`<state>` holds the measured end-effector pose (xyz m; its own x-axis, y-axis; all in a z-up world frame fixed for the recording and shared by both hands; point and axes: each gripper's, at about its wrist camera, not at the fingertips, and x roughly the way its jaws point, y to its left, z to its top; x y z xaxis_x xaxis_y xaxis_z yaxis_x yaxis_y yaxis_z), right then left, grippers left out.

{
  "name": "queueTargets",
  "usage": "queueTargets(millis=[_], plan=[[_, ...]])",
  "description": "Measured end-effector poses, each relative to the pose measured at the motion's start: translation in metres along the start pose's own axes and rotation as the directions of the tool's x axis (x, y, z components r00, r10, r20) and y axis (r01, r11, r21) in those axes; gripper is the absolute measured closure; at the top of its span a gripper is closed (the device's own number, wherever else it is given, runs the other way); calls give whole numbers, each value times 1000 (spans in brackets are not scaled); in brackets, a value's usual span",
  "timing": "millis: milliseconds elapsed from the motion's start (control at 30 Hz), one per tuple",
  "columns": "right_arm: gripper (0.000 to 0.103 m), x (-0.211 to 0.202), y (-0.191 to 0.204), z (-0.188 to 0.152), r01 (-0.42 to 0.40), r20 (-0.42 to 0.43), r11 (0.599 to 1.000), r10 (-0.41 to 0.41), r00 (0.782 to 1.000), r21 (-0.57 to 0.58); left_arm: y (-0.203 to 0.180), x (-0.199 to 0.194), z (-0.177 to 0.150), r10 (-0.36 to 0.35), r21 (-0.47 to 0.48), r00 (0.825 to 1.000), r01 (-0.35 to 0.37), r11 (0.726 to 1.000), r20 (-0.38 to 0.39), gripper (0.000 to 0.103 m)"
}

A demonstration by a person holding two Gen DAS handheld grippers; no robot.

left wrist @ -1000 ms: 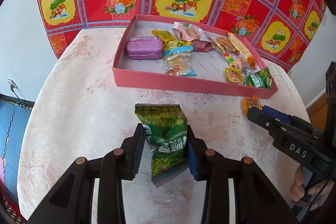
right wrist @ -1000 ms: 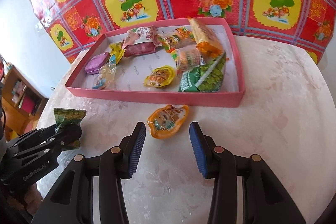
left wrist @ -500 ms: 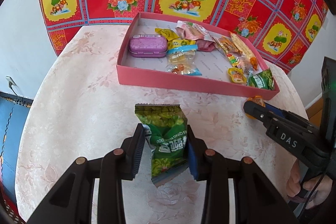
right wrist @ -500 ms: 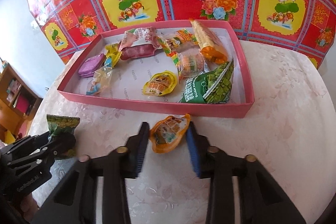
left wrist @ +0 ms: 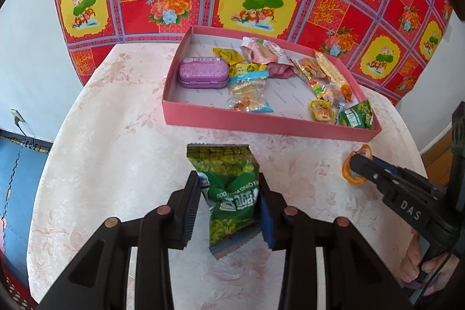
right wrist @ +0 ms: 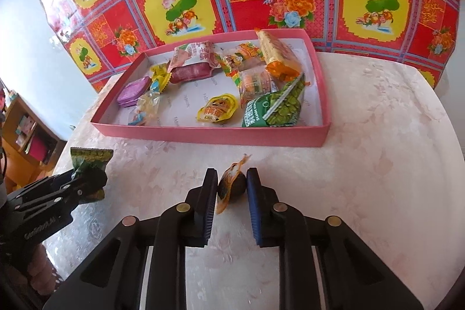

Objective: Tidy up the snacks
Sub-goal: 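Grasp the orange jelly cup with the right gripper while the left holds the green bag, then carry the green bag and orange jelly cup into the tray with both grippers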

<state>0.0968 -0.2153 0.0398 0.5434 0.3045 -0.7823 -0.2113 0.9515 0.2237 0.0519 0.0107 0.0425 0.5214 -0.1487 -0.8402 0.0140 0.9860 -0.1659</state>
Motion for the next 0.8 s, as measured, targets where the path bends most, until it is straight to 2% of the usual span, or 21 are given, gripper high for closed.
queueTargets(millis=[433,800], plan=[[83,-24,-3,1,-26,54,1000,26,998,-12,-14,-7,7,-10,27,1000,10,1000,13,65],[83,-38,-5,20,-35,104,999,37,994,-23,-28,-9,33,-32,58,998,28,998,52,65]])
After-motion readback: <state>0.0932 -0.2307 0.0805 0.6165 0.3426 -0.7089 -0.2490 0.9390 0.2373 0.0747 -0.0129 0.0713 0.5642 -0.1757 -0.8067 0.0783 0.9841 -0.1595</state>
